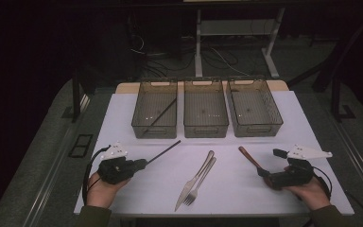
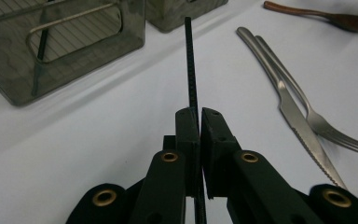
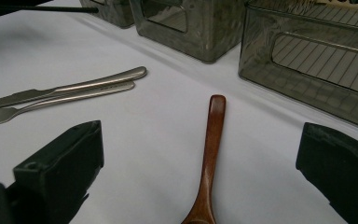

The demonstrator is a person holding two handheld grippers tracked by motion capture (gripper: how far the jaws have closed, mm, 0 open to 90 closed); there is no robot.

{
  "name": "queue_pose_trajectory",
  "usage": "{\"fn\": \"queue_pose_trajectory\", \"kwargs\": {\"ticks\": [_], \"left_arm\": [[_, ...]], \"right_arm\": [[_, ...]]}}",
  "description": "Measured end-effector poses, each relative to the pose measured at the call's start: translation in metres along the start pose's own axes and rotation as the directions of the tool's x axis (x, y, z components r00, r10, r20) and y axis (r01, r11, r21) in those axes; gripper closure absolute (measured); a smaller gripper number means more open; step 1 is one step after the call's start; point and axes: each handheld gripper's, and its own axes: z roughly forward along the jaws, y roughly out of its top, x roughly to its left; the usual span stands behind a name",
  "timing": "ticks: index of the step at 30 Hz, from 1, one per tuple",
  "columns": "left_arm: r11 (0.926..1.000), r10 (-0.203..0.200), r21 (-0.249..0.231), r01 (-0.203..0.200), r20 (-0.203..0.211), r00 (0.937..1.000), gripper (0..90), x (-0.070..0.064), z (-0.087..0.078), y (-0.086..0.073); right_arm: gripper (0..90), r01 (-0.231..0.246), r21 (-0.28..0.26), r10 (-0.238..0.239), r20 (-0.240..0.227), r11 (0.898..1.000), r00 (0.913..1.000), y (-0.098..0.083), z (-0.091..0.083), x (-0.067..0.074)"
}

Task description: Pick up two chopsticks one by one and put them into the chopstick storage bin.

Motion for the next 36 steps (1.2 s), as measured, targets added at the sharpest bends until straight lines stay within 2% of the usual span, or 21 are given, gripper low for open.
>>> {"fn": "queue_pose_trajectory", "kwargs": {"ticks": [7, 18, 26, 36], "left_arm": [[0.9993, -0.012, -0.034, 0.012, -0.003, 0.9999, 85.2, 0.003, -0.005, 0.01], [0.9983, -0.002, -0.057, 0.001, -0.031, 0.9995, 85.2, 0.012, -0.006, 0.032], [0.9963, -0.006, -0.086, 0.002, -0.047, 0.9989, 85.2, 0.026, -0.005, 0.055], [0.9952, -0.008, -0.098, -0.001, -0.09, 0.9959, 85.2, 0.044, -0.002, 0.081]], "right_arm": [[0.2, 0.0, -0.001, 0.0, 0.001, 1.0, 1.0, 0.0, 0.0, 0.0], [0.2, 0.0, -0.002, 0.0, 0.003, 1.0, 1.0, 0.0, 0.001, 0.0], [0.2, -0.007, -0.002, 0.007, 0.009, 1.0, 0.9999, -0.001, 0.0, 0.0], [0.2, -0.009, -0.003, 0.009, 0.009, 1.0, 0.9999, -0.001, -0.001, -0.001]]}}
